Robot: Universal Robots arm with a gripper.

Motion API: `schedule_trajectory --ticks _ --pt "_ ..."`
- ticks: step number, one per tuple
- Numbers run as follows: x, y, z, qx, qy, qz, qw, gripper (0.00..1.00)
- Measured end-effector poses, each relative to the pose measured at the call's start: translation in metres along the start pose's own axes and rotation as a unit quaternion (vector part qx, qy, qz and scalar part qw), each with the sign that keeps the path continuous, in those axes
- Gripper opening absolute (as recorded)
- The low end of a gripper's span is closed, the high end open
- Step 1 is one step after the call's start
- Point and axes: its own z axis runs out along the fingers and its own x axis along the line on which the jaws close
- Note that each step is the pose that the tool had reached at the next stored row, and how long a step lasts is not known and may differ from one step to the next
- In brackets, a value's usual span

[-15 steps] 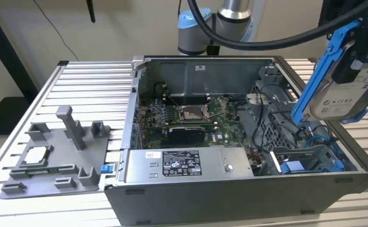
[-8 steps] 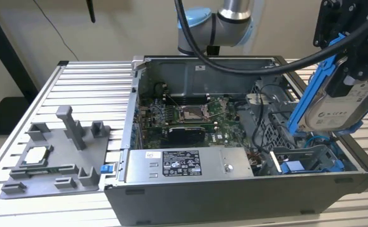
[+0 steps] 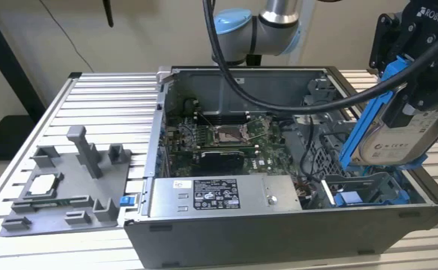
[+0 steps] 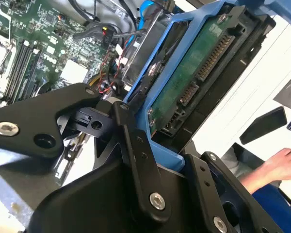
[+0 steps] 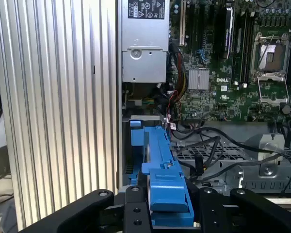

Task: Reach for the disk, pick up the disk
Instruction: 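Pick up the disk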

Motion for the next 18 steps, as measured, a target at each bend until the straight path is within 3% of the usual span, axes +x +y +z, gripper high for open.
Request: schedule_trajectory --ticks 6,18 --pt "0.0066 0.0006 0.0104 -0.0003 0.0002 0.002 1.0 0.0" --pt "0.0082 0.0015 0.0259 -0.0075 -0.0001 0.003 1.0 0.0"
